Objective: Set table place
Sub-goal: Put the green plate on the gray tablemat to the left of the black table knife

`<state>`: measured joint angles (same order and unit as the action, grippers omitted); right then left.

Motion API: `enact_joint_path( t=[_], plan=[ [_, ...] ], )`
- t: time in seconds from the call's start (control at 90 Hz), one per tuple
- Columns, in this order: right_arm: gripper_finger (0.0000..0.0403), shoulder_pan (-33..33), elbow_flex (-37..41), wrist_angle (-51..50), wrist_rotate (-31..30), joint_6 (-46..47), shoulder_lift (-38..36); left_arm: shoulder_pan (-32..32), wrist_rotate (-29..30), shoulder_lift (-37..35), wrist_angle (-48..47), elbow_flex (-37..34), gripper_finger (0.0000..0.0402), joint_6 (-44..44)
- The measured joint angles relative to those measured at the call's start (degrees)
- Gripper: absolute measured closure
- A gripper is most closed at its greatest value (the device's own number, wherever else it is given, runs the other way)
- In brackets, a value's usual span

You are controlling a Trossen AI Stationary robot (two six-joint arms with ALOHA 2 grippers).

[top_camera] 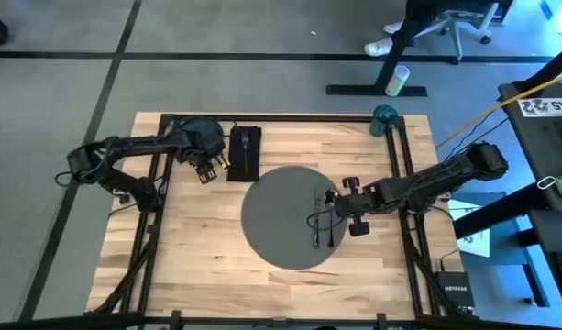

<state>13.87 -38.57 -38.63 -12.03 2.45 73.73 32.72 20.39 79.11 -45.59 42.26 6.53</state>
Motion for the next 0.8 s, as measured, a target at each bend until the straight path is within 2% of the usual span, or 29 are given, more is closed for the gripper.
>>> enact_joint_path(
  t=[0.122,0.344,0.467,0.633,0.8],
  plan=[
    [0.0403,0.0,0.0,0.0,0.0,0.0,0.0,2.4,3.1,2.5,0.8,0.0,0.0225,1.0],
    [0.0403,0.0,0.0,0.0,0.0,-0.4,0.0,4.5,4.0,6.2,1.7,0.0,0.0238,1.4],
    [0.0403,0.0,0.0,0.0,0.0,-0.4,0.0,4.4,4.7,7.5,0.9,0.0,0.0282,-0.1],
    [0.0403,0.0,0.0,0.0,0.0,-1.3,0.0,3.7,4.9,7.5,1.2,0.0,0.0383,0.1],
    [0.0403,0.0,0.0,0.0,0.0,-1.3,0.0,1.8,5.3,5.6,-0.4,0.1,0.0398,0.1]
  ],
)
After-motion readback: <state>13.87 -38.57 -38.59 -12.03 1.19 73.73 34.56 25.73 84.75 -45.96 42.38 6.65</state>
